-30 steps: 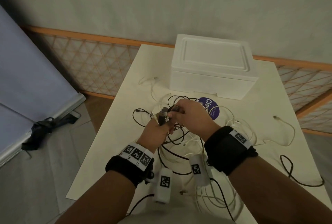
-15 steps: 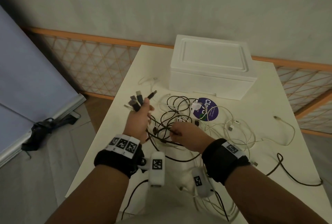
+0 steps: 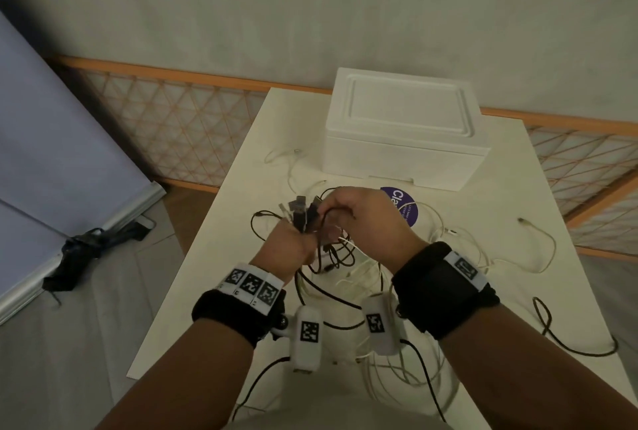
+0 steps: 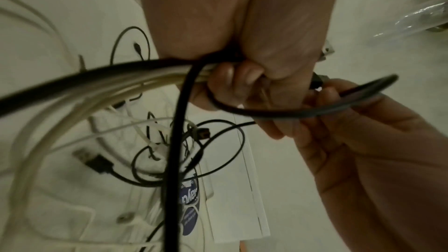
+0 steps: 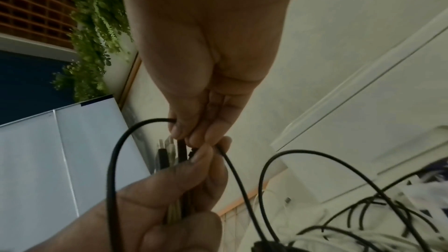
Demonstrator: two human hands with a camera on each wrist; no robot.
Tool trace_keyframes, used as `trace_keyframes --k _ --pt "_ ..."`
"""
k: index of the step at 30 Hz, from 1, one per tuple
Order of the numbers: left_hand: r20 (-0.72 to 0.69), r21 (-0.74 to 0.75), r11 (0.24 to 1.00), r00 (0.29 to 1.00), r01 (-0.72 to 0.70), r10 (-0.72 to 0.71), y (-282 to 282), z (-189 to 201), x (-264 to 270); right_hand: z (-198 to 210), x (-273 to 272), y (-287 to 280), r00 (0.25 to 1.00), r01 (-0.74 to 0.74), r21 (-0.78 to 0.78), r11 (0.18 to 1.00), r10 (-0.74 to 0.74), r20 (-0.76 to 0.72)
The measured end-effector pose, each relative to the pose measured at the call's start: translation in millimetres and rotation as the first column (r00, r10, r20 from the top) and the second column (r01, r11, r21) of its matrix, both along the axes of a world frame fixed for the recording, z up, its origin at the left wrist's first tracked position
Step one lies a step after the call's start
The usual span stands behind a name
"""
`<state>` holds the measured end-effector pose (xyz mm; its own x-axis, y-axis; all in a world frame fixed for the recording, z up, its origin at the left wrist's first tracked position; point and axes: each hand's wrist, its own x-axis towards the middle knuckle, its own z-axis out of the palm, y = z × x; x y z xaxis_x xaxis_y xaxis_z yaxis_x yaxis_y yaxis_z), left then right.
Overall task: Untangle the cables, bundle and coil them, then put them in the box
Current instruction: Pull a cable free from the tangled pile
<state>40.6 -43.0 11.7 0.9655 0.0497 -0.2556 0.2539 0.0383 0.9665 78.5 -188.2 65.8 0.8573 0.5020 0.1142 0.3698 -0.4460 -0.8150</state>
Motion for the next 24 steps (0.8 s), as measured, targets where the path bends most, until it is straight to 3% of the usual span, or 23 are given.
trace_keyframes --k 3,5,7,9,10,12,14,16,20,22,24 --pt "-0.009 -0.043 0.992 0.993 -0.122 0.121 -1.4 4.7 4.6 -3.7 -2.2 -0.9 0.997 0.028 0.038 0.999 -0.03 0.068" --pt "0.004 -0.118 0.983 0.99 -0.141 0.143 -0.9 11.5 6.2 -11.1 -5.7 -0.1 0.984 0.124 0.099 0.987 -0.136 0.119" --pt "0.031 -0.214 0.973 0.995 -0.09 0.099 -0.9 16.3 6.5 -18.0 -8.1 1.7 0.98 0.196 0.207 0.958 -0.195 -0.026" --pt "0.049 -0.293 0.955 0.998 -0.034 0.051 0.1 18.9 5.9 -22.8 -10.2 2.9 0.963 0.189 0.264 0.946 -0.126 -0.237" --pt "0.064 -0.336 0.942 0.997 -0.01 0.033 0.8 20.1 5.9 -27.8 -8.7 1.4 0.96 0.151 0.207 0.967 -0.093 -0.263" --pt "0.077 -0.444 0.896 0.997 0.013 0.024 2.1 23.9 8.3 -37.6 -6.4 -4.7 0.983 0.005 -0.086 0.996 -0.021 -0.18" --pt "0.094 -0.526 0.85 0.995 0.022 0.033 2.2 29.4 10.8 -40.3 -8.5 -8.0 0.992 -0.105 -0.288 0.952 0.08 -0.096" --pt "0.127 -0.51 0.859 0.991 0.029 0.043 1.2 31.2 12.4 -35.6 -8.4 -9.0 0.987 -0.137 -0.222 0.965 0.114 -0.113" --pt "0.174 -0.461 0.886 0.984 0.052 0.033 1.7 23.1 14.4 -15.8 -4.3 -10.8 0.925 -0.14 -0.001 0.99 0.131 -0.357" --pt "0.163 -0.487 0.873 0.985 0.032 0.055 1.7 19.6 15.7 -13.0 -0.8 -12.3 0.94 -0.137 -0.03 0.99 0.12 -0.32" --pt "0.107 -0.439 0.899 0.993 -0.005 0.058 1.0 14.9 14.1 -9.1 2.6 -12.4 0.96 -0.021 0.106 0.994 0.05 -0.274"
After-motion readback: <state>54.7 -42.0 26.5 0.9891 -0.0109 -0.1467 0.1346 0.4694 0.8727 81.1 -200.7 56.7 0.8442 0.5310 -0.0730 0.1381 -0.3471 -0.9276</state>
